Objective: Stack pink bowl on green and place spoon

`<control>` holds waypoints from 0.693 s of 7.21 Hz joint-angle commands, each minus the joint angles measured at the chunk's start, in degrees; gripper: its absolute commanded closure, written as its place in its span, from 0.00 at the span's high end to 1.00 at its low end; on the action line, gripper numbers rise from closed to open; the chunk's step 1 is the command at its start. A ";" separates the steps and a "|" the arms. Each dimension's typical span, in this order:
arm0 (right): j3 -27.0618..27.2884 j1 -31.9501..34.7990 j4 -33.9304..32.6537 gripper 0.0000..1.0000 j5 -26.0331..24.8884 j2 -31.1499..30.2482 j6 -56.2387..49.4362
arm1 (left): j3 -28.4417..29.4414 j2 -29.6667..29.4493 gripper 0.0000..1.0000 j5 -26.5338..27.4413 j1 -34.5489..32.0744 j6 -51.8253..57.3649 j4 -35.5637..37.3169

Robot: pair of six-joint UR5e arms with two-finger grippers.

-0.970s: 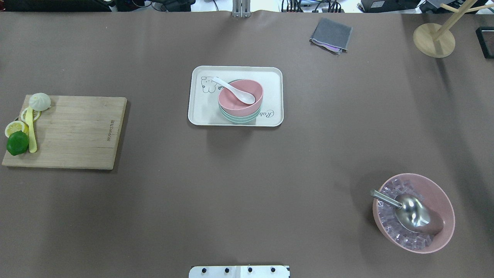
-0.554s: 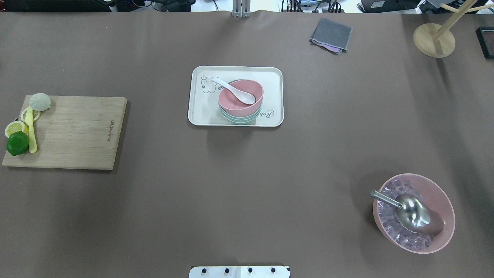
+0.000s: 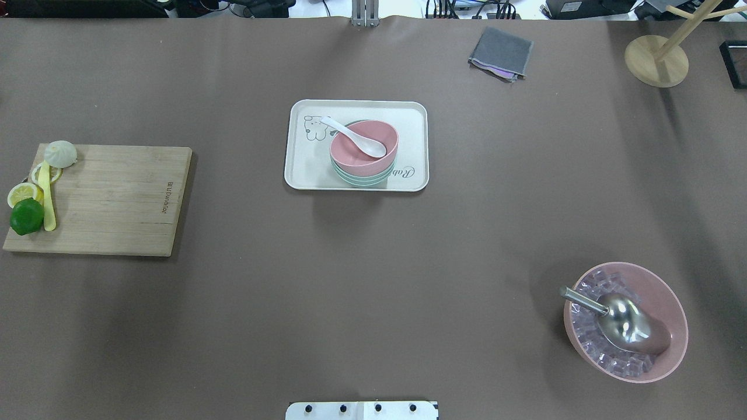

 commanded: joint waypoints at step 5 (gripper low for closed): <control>-2.54 0.17 0.03 1.00 -0.49 -0.17 -0.08 | -0.41 0.30 0.99 -0.26 -0.40 -0.05 0.19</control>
